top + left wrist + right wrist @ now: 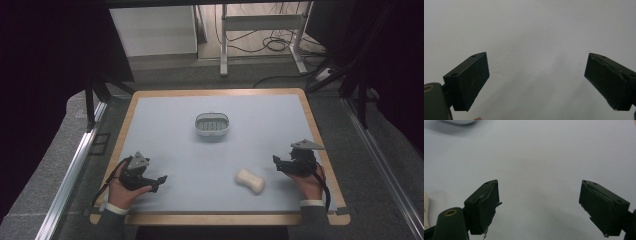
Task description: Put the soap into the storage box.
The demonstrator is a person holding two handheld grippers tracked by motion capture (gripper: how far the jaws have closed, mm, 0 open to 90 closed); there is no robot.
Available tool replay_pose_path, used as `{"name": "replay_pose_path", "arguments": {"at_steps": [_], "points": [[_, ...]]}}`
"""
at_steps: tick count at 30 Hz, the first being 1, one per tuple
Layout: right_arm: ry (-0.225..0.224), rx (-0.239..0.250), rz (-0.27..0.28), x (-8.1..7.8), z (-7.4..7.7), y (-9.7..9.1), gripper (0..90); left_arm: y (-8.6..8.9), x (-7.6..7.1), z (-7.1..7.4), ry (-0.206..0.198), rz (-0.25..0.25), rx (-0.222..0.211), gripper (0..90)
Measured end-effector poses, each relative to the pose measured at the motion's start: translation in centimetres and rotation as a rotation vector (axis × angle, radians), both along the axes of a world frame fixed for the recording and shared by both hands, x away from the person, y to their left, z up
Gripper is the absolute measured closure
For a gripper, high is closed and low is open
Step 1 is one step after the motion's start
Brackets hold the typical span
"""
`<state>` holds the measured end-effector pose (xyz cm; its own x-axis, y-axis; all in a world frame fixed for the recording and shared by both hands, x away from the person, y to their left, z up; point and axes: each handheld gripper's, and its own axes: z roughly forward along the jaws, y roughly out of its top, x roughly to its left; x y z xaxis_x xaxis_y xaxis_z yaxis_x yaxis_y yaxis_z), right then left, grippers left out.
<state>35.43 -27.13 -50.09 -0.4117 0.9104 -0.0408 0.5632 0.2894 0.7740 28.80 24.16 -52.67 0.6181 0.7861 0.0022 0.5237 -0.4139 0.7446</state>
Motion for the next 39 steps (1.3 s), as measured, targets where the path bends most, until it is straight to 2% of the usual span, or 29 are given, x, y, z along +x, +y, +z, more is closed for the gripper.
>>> {"name": "replay_pose_path", "arguments": {"at_steps": [6,8,11,14,20,22,24,30,39], "points": [[0.014,-0.037,0.012,0.0,0.1,0.0,14.6,-0.1,-0.1,-0.1,0.007,-0.004,0.001,6.2],[0.004,-0.049,0.002,-0.1,0.3,-0.1,14.5,-0.1,0.0,-0.1,0.008,-0.006,0.002,6.2],[0.004,-0.040,0.005,-0.1,0.5,-0.3,14.5,-0.1,0.0,-0.1,0.009,-0.005,0.004,6.2],[-0.018,-0.041,-0.019,-0.2,0.8,-0.7,14.5,-0.1,0.0,-0.1,0.008,-0.004,0.008,6.2],[0.004,-0.029,0.012,-0.3,1.3,-1.3,14.1,-0.2,0.0,-0.1,0.009,-0.006,0.006,6.2],[-0.009,-0.043,0.012,-0.5,1.4,-1.3,13.4,-0.1,0.0,-0.1,0.008,-0.005,0.006,6.2],[-0.019,-0.032,0.013,-0.5,1.6,-1.3,13.4,-0.1,0.0,-0.1,0.008,-0.009,0.005,6.1],[-0.034,-0.029,0.061,-1.0,2.6,-1.1,13.4,-0.2,0.0,-0.2,0.008,-0.014,0.006,5.9],[-0.025,-0.021,0.103,-1.4,3.5,-0.7,13.5,-0.1,0.0,-0.1,0.008,-0.010,0.005,5.9]]}}
